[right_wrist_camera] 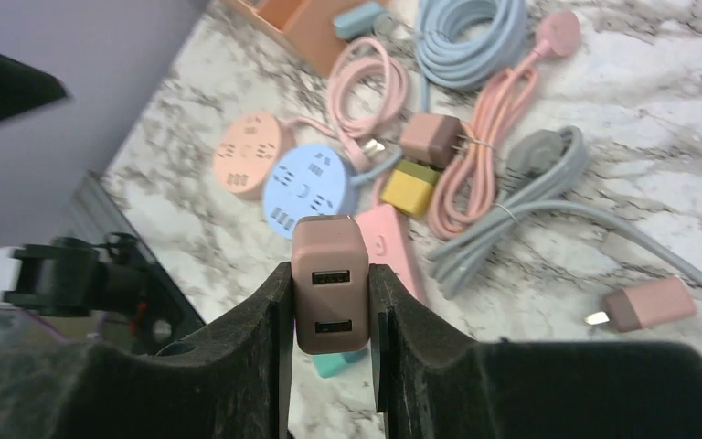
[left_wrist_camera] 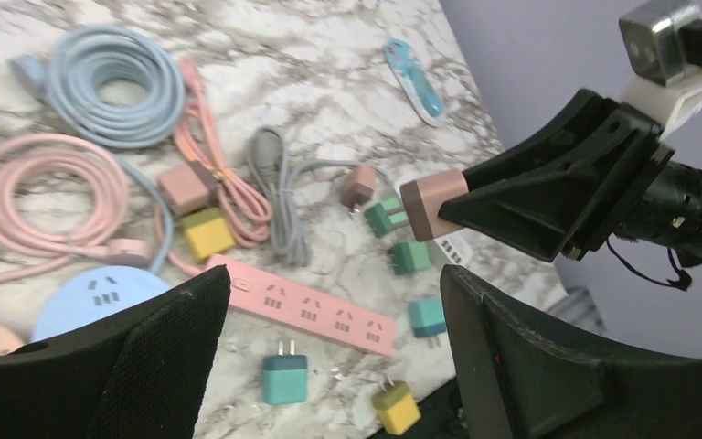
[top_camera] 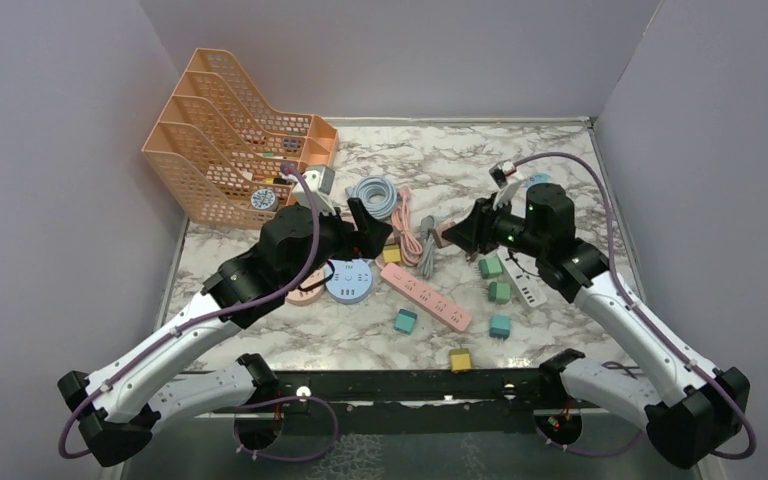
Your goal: Insert the plug
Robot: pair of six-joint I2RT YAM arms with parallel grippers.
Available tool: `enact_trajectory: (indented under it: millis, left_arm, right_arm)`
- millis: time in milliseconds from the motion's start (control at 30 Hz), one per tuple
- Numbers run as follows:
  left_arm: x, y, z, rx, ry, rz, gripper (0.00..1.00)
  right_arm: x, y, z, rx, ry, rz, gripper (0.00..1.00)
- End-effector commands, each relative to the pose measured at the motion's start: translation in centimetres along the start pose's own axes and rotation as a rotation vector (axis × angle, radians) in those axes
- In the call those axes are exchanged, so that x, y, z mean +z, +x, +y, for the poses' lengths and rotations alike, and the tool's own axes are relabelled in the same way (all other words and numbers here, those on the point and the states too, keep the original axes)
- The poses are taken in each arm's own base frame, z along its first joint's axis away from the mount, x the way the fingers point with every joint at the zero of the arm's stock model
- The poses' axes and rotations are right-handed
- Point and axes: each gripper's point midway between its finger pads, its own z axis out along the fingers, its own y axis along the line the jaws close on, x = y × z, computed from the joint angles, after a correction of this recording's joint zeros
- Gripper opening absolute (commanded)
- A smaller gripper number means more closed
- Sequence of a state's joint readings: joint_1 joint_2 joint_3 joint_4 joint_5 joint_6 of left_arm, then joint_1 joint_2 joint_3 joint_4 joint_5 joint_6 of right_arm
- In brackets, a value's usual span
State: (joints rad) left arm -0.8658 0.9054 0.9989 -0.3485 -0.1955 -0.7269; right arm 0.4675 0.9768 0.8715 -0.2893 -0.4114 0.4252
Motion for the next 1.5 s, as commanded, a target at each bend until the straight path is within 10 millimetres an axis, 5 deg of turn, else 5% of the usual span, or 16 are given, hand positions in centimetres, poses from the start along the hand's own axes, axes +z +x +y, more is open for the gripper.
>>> enact_trajectory:
  millis: [0, 233, 633, 1467]
  left_arm:
    - [-1.5, -2.9, 3.1, 0.174, -0.177, -0.081, 0.87]
    - [-2.3, -6.0, 3.2, 0.253, -0.242, -0.144, 0.88]
    - [-3.6, -8.1, 3.5, 0.211, -0.297, -0.217, 0.93]
    - [-4.0, -7.1, 2.9, 0.173, -0.245, -0.177, 0.93]
  right_arm:
    - [1.6, 1.2, -2.3, -0.177, 0.074, 0.016, 0.01]
    - [5.4, 5.0, -1.8, -0.357, 0.098, 0.121, 0.01]
    - [9.6, 11.3, -0.9, -0.453, 0.089, 0.289, 0.01]
    - [9.1, 15.7, -3.4, -0.592, 0.133, 0.476, 0.01]
